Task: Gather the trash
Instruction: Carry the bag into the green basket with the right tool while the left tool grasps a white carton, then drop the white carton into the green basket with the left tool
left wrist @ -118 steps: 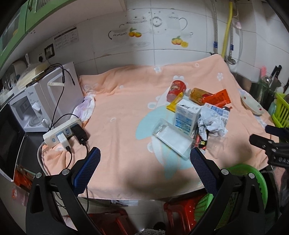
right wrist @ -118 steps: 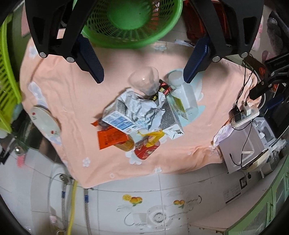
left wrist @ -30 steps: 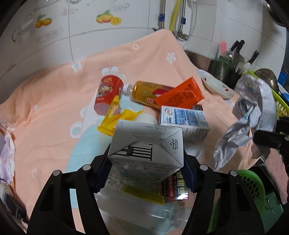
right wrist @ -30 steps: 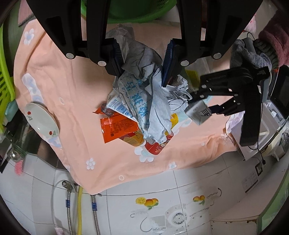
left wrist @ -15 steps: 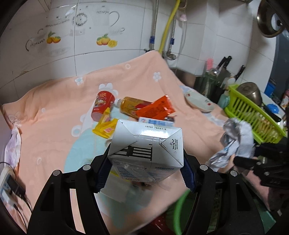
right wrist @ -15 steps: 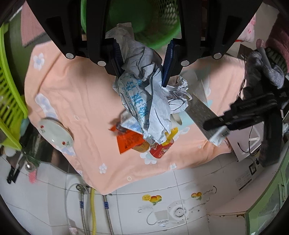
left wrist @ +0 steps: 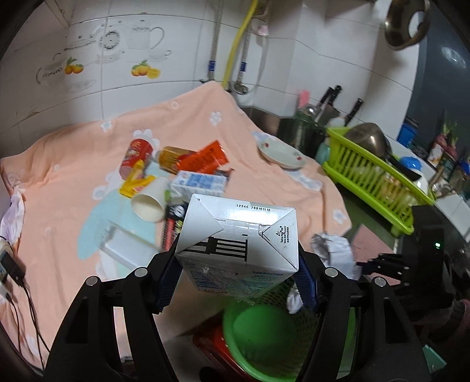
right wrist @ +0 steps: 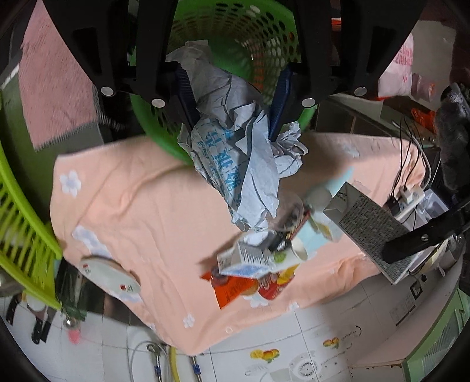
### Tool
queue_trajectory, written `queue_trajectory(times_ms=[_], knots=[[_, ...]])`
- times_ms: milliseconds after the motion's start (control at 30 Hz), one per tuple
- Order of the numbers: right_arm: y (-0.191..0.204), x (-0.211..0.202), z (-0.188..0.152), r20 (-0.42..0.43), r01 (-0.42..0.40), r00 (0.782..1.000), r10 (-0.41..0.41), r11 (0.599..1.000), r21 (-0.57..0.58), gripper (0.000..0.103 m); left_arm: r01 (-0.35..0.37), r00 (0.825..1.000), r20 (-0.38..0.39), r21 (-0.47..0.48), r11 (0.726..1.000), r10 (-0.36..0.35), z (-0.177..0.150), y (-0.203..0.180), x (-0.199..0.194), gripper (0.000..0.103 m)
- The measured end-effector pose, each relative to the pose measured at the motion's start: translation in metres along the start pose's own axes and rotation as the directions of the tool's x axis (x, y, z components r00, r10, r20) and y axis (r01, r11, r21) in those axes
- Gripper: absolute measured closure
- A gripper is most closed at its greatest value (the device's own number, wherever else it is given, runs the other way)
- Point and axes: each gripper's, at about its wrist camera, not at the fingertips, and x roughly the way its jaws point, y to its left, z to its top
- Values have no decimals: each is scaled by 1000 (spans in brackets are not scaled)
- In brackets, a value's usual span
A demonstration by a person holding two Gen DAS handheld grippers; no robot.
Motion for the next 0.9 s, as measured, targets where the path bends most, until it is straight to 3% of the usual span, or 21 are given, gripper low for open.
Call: queue_trajectory(times_ms=[333,633,900], knots=[[-13,-19,-16,26,-3,1000,2,999,44,33,34,999,-38,9,999,-33,-24,-28,-1,37],[-22,-38,-17,68,3,998,-9,996,85,30,53,997,-58,17,998,-52,-34,-42,0,37],[-29,-55,-20,95,35,994,-45,993,109,30,102,987,-125,23,995,-98,-46,-61,23,37]])
